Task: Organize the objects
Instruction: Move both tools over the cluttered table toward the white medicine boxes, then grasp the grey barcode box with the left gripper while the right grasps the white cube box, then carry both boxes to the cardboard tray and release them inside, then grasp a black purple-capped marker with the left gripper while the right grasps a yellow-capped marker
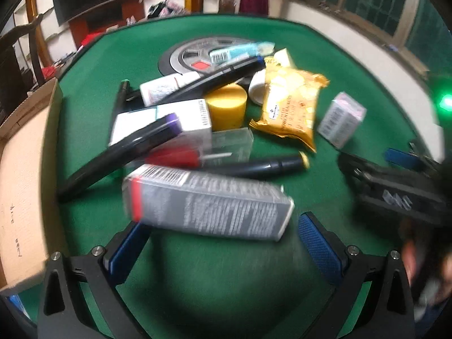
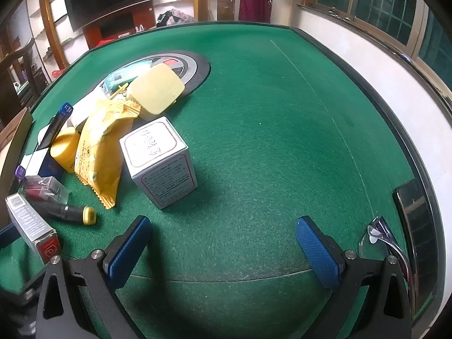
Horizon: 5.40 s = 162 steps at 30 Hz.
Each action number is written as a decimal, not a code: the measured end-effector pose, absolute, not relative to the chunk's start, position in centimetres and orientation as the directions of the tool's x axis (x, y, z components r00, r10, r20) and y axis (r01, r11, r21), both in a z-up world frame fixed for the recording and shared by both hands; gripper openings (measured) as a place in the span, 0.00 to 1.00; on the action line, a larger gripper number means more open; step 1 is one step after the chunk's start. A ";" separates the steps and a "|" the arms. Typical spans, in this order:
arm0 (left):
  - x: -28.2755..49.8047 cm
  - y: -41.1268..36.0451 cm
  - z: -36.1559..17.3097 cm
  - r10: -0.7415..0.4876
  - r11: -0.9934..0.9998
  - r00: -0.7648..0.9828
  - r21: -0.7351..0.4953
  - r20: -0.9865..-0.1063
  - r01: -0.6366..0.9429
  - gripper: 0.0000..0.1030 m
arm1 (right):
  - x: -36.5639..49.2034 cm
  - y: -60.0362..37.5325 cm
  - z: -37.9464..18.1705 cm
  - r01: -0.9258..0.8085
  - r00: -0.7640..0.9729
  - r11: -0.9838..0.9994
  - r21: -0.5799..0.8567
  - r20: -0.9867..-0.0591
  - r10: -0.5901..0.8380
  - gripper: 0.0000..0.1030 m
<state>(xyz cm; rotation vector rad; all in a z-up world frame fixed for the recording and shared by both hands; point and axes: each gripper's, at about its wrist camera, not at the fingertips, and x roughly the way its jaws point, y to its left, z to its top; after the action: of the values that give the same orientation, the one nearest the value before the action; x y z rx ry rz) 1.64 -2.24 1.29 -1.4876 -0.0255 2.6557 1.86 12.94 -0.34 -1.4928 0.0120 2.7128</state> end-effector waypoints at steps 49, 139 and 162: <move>4.3 -2.4 0.9 0.223 -0.962 -0.519 -0.100 -0.825 -0.254 0.25 | 2.8 13.4 0.6 0.053 -0.534 -0.997 0.055 -0.842 -0.075 1.00; -1.0 -38.1 3.0 -0.076 -0.891 -0.565 -0.198 -0.822 0.408 0.26 | -16.1 -34.4 2.0 0.514 -0.155 -0.822 0.247 -0.915 -0.372 0.39; 2.7 -32.5 6.8 -0.034 -0.940 -0.670 -0.205 -0.742 0.274 0.43 | -8.9 -20.7 8.6 0.527 -0.333 -0.802 0.282 -0.800 -0.500 0.65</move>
<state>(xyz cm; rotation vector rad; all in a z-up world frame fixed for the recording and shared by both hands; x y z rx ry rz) 2.66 -32.50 6.78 -1.3204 -0.5034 2.9964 -8.86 -20.70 8.58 -1.9304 -0.0559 3.2511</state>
